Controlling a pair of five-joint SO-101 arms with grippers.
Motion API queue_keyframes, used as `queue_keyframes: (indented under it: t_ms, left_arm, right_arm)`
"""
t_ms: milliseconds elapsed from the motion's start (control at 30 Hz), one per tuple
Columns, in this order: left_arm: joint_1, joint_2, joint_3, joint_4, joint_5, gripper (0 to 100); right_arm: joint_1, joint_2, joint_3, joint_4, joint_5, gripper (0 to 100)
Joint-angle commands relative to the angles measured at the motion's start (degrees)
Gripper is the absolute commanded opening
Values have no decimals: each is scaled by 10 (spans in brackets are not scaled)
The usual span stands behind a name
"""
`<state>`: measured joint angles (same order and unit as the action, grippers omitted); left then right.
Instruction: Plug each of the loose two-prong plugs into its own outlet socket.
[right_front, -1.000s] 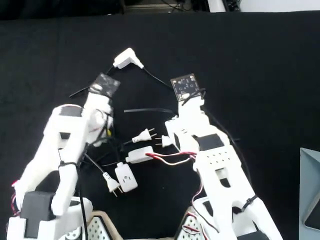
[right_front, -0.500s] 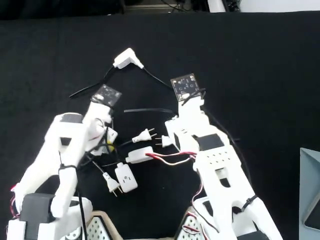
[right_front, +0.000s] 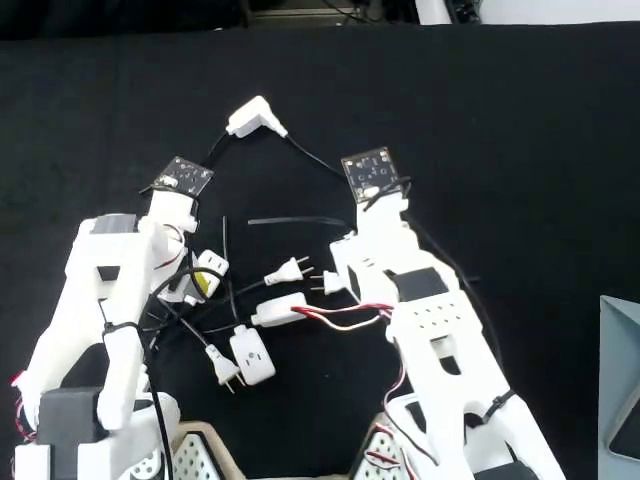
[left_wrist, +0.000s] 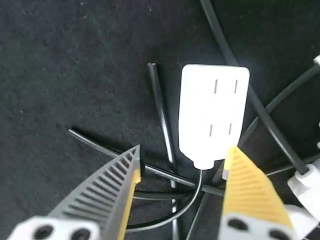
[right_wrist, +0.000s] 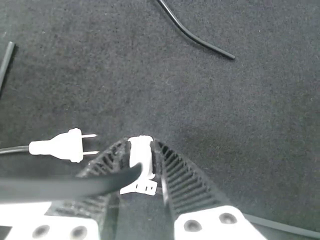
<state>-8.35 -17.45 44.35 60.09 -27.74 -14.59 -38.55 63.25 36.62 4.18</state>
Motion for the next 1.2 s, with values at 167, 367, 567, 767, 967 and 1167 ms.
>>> queue_keyframes:
  t_ms: [167,367,567,767,967,1167]
  left_arm:
    - [24,-32,-26,-9,15,266]
    - [84,-52,7,-40,34,266]
    - [87,-22,88,-170,30,190]
    - [88,-6,104,-184,-14,124]
    - [97,-8,104,-184,-135,28]
    - [113,-7,124,-184,-208,30]
  right_arm:
    - [4,0,-23,-11,6,13]
    - [4,0,-23,-11,6,13]
    - [4,0,-23,-10,6,13]
    - [4,0,-23,-10,6,13]
    - [4,0,-23,-10,6,13]
    - [4,0,-23,-11,6,13]
